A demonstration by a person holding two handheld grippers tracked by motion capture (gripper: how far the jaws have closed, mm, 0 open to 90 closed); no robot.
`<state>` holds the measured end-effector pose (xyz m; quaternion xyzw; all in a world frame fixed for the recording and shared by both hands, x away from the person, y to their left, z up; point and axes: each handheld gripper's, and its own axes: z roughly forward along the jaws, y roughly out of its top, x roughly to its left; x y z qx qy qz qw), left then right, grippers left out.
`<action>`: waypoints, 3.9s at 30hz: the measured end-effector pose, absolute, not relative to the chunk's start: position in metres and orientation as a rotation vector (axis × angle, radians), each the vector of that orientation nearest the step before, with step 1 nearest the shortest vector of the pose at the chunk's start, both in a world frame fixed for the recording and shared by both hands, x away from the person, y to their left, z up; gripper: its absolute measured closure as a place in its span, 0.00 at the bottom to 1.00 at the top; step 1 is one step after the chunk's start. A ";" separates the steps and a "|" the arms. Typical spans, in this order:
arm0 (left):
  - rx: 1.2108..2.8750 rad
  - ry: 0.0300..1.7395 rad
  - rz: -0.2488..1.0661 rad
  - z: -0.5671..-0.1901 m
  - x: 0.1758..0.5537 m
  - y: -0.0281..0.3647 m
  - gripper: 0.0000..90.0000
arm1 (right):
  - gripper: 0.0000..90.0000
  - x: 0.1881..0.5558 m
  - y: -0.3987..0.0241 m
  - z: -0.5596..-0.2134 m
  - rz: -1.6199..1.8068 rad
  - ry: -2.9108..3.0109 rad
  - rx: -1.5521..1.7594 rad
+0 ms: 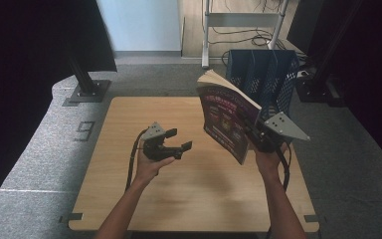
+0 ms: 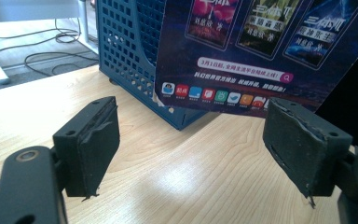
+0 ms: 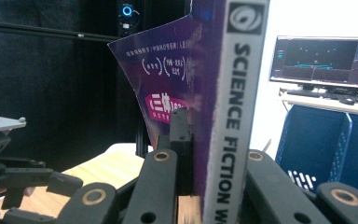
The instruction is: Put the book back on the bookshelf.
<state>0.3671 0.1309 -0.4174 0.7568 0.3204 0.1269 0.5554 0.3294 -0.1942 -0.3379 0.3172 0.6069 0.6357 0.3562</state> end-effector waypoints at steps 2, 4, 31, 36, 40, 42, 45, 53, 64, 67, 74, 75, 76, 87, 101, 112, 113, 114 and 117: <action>1.791 0.756 0.301 -0.418 0.367 0.131 0.21 | 0.91 0.330 -0.195 -0.337 1.640 1.562 0.828; 1.792 0.755 0.301 -0.418 0.367 0.131 0.21 | 0.91 0.332 -0.197 -0.335 1.636 1.555 0.832; 1.791 0.765 0.304 -0.417 0.366 0.135 0.21 | 0.91 0.357 -0.218 -0.321 1.558 1.467 0.912; 1.791 0.766 0.302 -0.419 0.366 0.136 0.21 | 0.91 0.363 -0.219 -0.320 1.535 1.455 0.928; 1.791 0.768 0.301 -0.419 0.366 0.136 0.21 | 0.91 0.369 -0.221 -0.320 1.514 1.445 0.940; 1.790 0.765 0.301 -0.419 0.367 0.136 0.21 | 0.91 0.372 -0.222 -0.319 1.508 1.438 0.945; 1.790 0.767 0.299 -0.419 0.367 0.136 0.21 | 0.91 0.377 -0.225 -0.318 1.494 1.426 0.957; 1.793 0.764 0.302 -0.419 0.367 0.137 0.21 | 0.91 0.390 -0.231 -0.318 1.464 1.398 0.996; 1.799 0.760 0.301 -0.420 0.366 0.136 0.21 | 0.91 0.409 -0.233 -0.321 1.427 1.373 1.040; 1.801 0.760 0.302 -0.420 0.365 0.137 0.21 | 0.91 0.414 -0.234 -0.323 1.422 1.366 1.052; 1.797 0.771 0.304 -0.423 0.364 0.140 0.21 | 0.91 0.426 -0.235 -0.327 1.408 1.345 1.085; 1.798 0.772 0.304 -0.424 0.364 0.140 0.21 | 0.91 0.428 -0.236 -0.328 1.409 1.340 1.092; 1.799 0.775 0.305 -0.424 0.363 0.140 0.21 | 0.91 0.429 -0.236 -0.329 1.409 1.338 1.096; 1.806 0.788 0.318 -0.425 0.360 0.142 0.21 | 0.91 0.452 -0.239 -0.342 1.408 1.308 1.155; 1.814 0.794 0.317 -0.429 0.357 0.143 0.21 | 0.91 0.465 -0.233 -0.341 1.397 1.300 1.152; 1.808 0.821 0.314 -0.434 0.356 0.151 0.22 | 0.91 0.483 -0.225 -0.350 1.382 1.296 1.179; 1.808 0.821 0.316 -0.434 0.356 0.152 0.22 | 0.91 0.485 -0.224 -0.351 1.379 1.295 1.180; 1.808 0.821 0.319 -0.434 0.356 0.153 0.22 | 0.91 0.486 -0.223 -0.352 1.374 1.293 1.178; 1.799 0.829 0.320 -0.433 0.354 0.156 0.22 | 0.91 0.492 -0.219 -0.354 1.356 1.301 1.174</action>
